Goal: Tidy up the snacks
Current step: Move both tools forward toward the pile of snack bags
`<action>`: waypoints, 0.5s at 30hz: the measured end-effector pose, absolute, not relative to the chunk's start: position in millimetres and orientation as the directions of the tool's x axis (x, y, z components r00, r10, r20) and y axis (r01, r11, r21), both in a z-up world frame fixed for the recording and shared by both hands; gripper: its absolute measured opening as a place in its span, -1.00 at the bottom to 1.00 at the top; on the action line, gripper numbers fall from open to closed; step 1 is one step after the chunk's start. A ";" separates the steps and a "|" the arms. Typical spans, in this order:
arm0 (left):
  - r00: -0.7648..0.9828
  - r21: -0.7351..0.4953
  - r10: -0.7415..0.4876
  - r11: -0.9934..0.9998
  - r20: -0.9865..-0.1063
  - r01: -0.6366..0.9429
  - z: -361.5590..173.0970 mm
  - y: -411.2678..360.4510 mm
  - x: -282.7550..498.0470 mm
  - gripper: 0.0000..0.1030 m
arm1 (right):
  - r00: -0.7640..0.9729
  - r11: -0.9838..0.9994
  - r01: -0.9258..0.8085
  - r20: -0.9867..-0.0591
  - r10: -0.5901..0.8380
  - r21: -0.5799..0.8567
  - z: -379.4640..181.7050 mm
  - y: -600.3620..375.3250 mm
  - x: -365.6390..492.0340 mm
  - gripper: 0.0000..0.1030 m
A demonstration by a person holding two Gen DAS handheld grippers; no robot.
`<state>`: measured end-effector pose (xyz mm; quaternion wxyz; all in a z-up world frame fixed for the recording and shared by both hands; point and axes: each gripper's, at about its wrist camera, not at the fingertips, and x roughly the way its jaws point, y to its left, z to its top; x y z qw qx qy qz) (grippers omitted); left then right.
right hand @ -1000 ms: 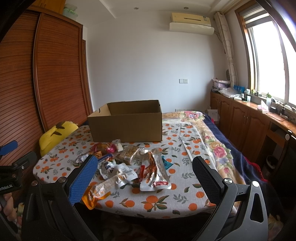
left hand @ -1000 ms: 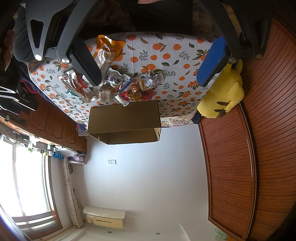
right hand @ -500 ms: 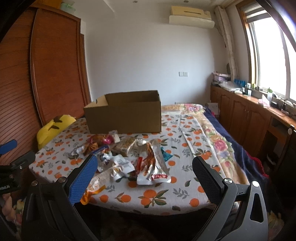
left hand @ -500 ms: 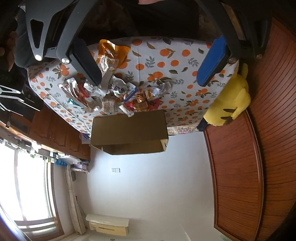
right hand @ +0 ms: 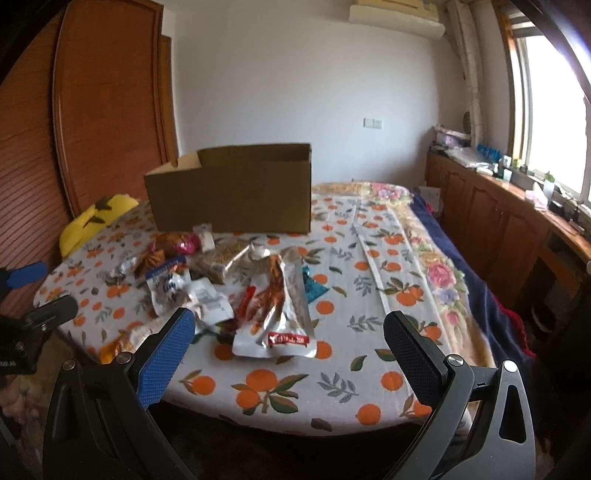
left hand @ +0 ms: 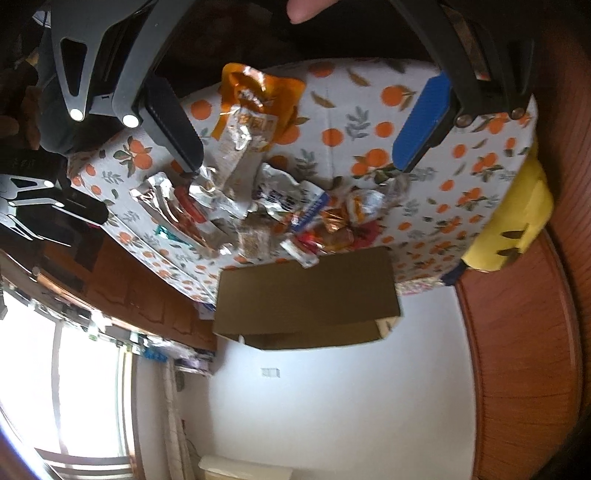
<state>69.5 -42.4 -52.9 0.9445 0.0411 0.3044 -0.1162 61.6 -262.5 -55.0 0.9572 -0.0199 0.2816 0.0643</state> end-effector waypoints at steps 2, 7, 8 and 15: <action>0.767 0.005 -0.212 0.963 -0.606 0.271 -57.8 -48.0 76.4 0.99 | 0.824 0.990 -0.144 -0.554 0.118 -0.004 -59.0 -264.5 66.7 1.00; 0.720 0.042 -0.219 0.945 -0.658 0.326 -71.0 -67.8 94.0 0.95 | 0.797 0.983 -0.184 -0.582 0.160 0.019 -67.0 -268.7 82.4 0.99; 0.711 0.045 -0.223 0.940 -0.667 0.337 -73.4 -71.3 96.8 0.94 | 0.791 0.981 -0.191 -0.589 0.165 0.019 -68.9 -268.5 86.1 0.99; 0.615 -0.007 -0.283 0.911 -0.736 0.412 -88.4 -87.5 117.6 0.78 | 0.743 0.971 -0.235 -0.637 0.204 0.036 -86.4 -273.0 111.1 0.97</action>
